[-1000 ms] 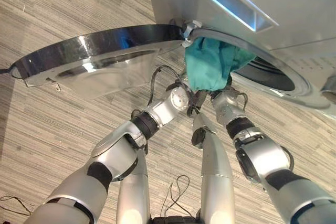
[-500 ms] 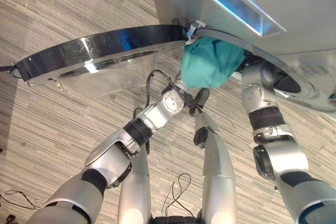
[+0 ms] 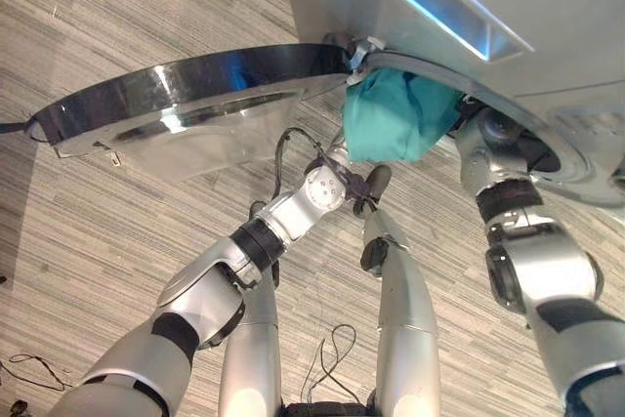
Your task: Grab the laundry basket,head to the washer,open it,put in the laundry and shut it.
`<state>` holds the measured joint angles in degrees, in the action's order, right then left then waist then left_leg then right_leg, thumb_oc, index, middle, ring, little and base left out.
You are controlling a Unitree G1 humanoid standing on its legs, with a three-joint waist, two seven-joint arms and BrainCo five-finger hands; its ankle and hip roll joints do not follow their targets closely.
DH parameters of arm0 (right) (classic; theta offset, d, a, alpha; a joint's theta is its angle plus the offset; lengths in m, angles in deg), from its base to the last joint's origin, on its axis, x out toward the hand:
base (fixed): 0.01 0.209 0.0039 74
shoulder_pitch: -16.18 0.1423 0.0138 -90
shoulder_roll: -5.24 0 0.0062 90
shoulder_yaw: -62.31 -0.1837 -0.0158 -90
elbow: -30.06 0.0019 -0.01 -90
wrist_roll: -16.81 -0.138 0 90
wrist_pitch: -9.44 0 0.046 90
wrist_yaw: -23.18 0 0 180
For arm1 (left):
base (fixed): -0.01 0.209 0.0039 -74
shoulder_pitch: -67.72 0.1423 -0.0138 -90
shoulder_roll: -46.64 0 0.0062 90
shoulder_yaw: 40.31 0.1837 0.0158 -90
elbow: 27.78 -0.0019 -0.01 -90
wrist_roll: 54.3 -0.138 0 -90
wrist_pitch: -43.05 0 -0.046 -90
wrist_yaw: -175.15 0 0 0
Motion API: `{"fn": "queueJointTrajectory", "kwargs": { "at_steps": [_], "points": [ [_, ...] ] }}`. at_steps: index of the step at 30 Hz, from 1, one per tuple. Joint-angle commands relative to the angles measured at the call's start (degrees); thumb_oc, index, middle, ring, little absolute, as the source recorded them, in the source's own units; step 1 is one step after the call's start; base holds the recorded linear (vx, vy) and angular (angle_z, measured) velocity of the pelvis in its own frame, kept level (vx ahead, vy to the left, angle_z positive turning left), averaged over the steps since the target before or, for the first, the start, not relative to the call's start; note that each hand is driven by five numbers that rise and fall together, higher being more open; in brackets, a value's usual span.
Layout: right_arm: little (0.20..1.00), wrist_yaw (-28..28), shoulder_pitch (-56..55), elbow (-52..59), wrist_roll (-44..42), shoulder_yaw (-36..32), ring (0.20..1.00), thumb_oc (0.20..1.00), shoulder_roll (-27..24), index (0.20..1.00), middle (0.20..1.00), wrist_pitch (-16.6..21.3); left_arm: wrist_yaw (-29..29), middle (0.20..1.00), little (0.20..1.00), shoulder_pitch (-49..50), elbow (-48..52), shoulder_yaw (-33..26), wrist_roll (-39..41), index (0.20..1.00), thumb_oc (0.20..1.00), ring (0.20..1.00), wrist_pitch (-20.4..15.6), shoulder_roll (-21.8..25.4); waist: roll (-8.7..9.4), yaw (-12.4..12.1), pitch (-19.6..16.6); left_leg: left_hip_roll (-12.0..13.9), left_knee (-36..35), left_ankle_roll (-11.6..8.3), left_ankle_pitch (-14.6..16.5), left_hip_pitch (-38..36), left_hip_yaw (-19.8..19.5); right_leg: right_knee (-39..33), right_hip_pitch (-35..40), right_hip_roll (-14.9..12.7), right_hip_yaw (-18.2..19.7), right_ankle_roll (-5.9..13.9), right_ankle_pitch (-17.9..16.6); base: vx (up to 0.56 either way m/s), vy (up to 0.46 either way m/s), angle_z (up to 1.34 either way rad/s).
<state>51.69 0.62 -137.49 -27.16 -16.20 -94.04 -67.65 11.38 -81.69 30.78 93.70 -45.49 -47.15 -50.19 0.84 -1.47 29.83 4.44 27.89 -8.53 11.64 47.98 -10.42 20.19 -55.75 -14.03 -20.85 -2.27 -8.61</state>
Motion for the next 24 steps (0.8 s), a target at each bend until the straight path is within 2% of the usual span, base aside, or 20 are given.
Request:
{"fn": "queueJointTrajectory", "kwargs": {
  "at_steps": [1,3,6,11,12,13,15,19,20,22,23,24],
  "points": [
    [1.000,-11.7,3.9,-2.6,-12.1,3.7,1.000,1.000,-6.9,1.000,1.000,-6.4,-4.0,1.000,1.000,2.8,6.5,1.2,-0.2,1.000,1.000,1.000,-1.4,1.6,-3.97,-0.8,0.0,-1.4,-3.8,9.06,7.8,-9.0,1.6,2.1,-1.2,-0.3,2.2,10.52,4.9,0.01,-0.034,0.03],
    [1.000,-12.9,6.8,-5.5,-13.7,5.0,1.000,1.000,-5.9,1.000,1.000,-7.4,-4.3,1.000,1.000,3.5,7.4,0.9,0.3,1.000,1.000,1.000,-0.7,2.2,-4.08,-0.9,0.0,-1.4,-4.1,9.04,7.7,-8.8,1.9,1.7,-1.4,-0.2,2.2,10.58,4.6,0.00,-0.009,0.02],
    [1.000,-16.3,5.2,-1.7,-17.8,5.0,1.000,1.000,-2.6,1.000,1.000,-6.8,-4.8,1.000,1.000,4.0,7.9,0.0,0.5,1.000,1.000,1.000,-0.4,2.7,-4.04,-0.6,0.0,-1.2,-5.0,9.00,7.3,-9.1,2.3,1.3,-1.7,-0.2,2.2,10.58,4.5,0.00,0.028,0.00],
    [1.000,-19.4,-1.4,13.2,-21.4,4.2,1.000,1.000,1.2,1.000,1.000,0.0,-4.7,1.000,1.000,4.8,6.1,-1.9,0.7,1.000,1.000,1.000,-0.7,3.1,-3.28,0.9,0.0,-1.2,-6.7,8.87,7.0,-10.6,3.0,1.0,-1.6,0.1,2.3,10.52,4.3,0.01,0.050,-0.02],
    [1.000,-19.2,-4.3,18.4,-21.4,3.4,1.000,1.000,2.0,1.000,1.000,1.8,-4.6,1.000,1.000,4.9,5.9,-2.2,0.5,1.000,1.000,1.000,-0.9,3.1,-3.14,1.3,0.0,-1.2,-7.3,8.84,6.8,-11.1,3.1,1.0,-1.5,0.0,2.4,10.55,4.2,0.00,0.073,-0.03],
    [1.000,-19.5,-10.9,28.4,-20.6,1.8,1.000,1.000,3.6,1.000,1.000,5.4,-4.5,1.000,1.000,5.9,5.6,-3.1,0.1,1.000,1.000,1.000,-1.2,3.6,-2.89,2.2,0.0,-1.2,-8.2,8.78,6.7,-11.9,3.1,1.1,-1.5,0.0,2.4,10.58,4.3,0.01,0.071,-0.02],
    [1.000,-19.6,-17.4,36.5,-18.3,1.1,1.000,1.000,4.7,1.000,1.000,7.4,-4.4,1.000,1.000,6.7,5.9,-3.8,-0.1,1.000,1.000,1.000,-1.6,4.2,-2.71,2.9,0.0,-1.2,-8.9,8.73,6.6,-12.7,3.2,1.1,-1.3,-0.1,2.4,10.56,4.3,0.01,0.063,-0.01],
    [1.000,-22.3,-31.2,49.0,-16.9,-1.8,1.000,1.000,6.7,1.000,1.000,10.3,-4.0,1.000,1.000,8.7,6.5,-5.1,-0.2,1.000,1.000,1.000,-2.5,5.6,-2.23,4.7,0.0,-1.2,-9.2,8.78,6.6,-13.3,3.4,1.5,-1.4,-0.3,2.7,10.56,4.4,0.01,0.041,-0.05],
    [1.000,-22.3,-31.7,49.4,-16.9,-1.8,1.000,1.000,6.7,1.000,1.000,10.3,-4.0,1.000,1.000,8.9,6.6,-5.1,-0.3,1.000,1.000,1.000,-2.5,5.7,-2.17,4.7,0.0,-1.2,-9.2,8.78,6.6,-13.5,3.4,1.5,-1.3,-0.3,2.7,10.56,4.4,0.00,0.036,-0.05],
    [1.000,-27.1,-41.9,54.6,-20.9,-4.0,1.000,1.000,9.0,1.000,1.000,11.2,-4.3,1.000,1.000,11.0,6.4,-5.9,-0.7,1.000,1.000,1.000,-2.5,5.6,-1.72,5.9,0.0,-1.3,-9.5,8.76,6.6,-13.9,3.6,1.6,-1.3,-0.4,2.8,10.67,4.4,0.00,0.042,-0.06],
    [1.000,-27.1,-41.9,54.6,-20.9,-4.0,1.000,1.000,9.0,1.000,1.000,11.2,-4.3,1.000,1.000,11.0,6.4,-5.8,-0.7,1.000,1.000,1.000,-2.5,5.6,-1.72,5.9,0.0,-1.3,-9.5,8.76,6.6,-14.0,3.6,1.6,-1.3,-0.4,2.8,10.67,4.4,-0.01,0.053,-0.04],
    [1.000,-28.0,-46.8,55.1,-20.6,-3.9,1.000,1.000,9.3,1.000,1.000,10.7,-4.7,1.000,1.000,12.0,6.7,-6.4,-0.5,1.000,1.000,1.000,-2.6,5.9,-1.56,6.6,0.0,-1.4,-9.5,8.73,6.6,-13.9,3.8,1.7,-1.5,-0.5,2.9,10.72,4.2,-0.01,0.040,-0.05]
  ]
}}
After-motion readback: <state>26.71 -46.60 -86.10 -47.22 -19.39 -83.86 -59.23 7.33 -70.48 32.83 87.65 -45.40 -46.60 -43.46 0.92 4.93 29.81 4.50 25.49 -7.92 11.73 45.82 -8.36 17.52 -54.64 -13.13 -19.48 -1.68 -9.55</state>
